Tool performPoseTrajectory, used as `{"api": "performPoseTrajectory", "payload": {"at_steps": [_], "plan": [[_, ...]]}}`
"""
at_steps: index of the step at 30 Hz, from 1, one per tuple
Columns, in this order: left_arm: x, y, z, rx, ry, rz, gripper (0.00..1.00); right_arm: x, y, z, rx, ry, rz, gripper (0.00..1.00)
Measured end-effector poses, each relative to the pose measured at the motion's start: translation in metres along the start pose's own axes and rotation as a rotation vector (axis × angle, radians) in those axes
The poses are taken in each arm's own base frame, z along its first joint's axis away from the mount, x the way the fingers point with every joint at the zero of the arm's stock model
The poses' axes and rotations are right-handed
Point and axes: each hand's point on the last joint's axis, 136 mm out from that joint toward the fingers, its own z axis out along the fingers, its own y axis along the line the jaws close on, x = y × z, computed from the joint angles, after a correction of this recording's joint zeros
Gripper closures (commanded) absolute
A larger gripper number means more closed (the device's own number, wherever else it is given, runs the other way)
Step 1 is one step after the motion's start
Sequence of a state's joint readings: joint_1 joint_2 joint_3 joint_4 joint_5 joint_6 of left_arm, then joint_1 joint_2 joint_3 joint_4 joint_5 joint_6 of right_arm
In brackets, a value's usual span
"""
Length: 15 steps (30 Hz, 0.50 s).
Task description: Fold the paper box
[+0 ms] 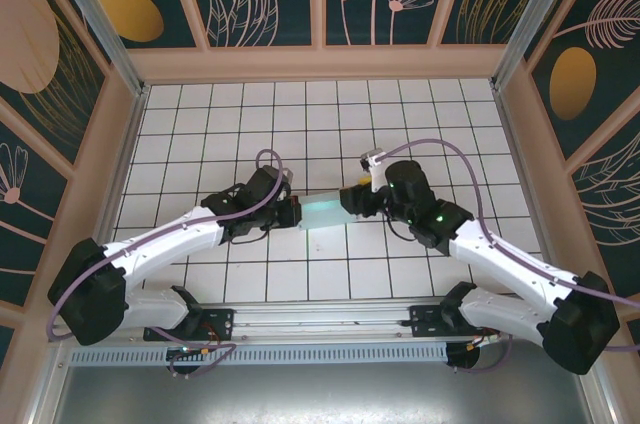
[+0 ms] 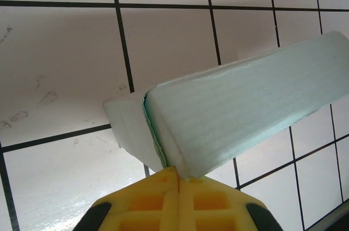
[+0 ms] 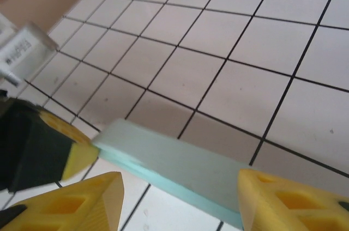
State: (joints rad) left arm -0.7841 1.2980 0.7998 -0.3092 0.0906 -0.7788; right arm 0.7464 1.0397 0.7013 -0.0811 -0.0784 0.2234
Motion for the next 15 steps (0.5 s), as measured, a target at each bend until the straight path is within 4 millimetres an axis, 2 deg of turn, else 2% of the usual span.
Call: {"api": "performPoseTrajectory", "payload": {"at_steps": [2,4,7,12,15], "plan": [[0.0,-0.001,0.001,0.003,0.003,0.0,0.93,0.002,-0.003,0.009,0.012,0.018,0.032,0.43],[0.0,-0.002,0.001,0.005,0.005,0.001,0.86,0.012,-0.008,0.02,0.034,0.055,0.065,0.43],[0.0,-0.005,0.0,0.016,0.006,0.002,0.6,0.03,-0.018,0.031,0.07,0.101,0.104,0.43],[-0.004,-0.015,-0.008,0.052,0.0,0.003,0.27,0.05,-0.026,0.033,0.091,0.125,0.153,0.44],[-0.005,-0.018,-0.017,0.068,-0.009,-0.008,0.19,0.058,-0.029,0.034,0.097,0.135,0.176,0.45]]}}
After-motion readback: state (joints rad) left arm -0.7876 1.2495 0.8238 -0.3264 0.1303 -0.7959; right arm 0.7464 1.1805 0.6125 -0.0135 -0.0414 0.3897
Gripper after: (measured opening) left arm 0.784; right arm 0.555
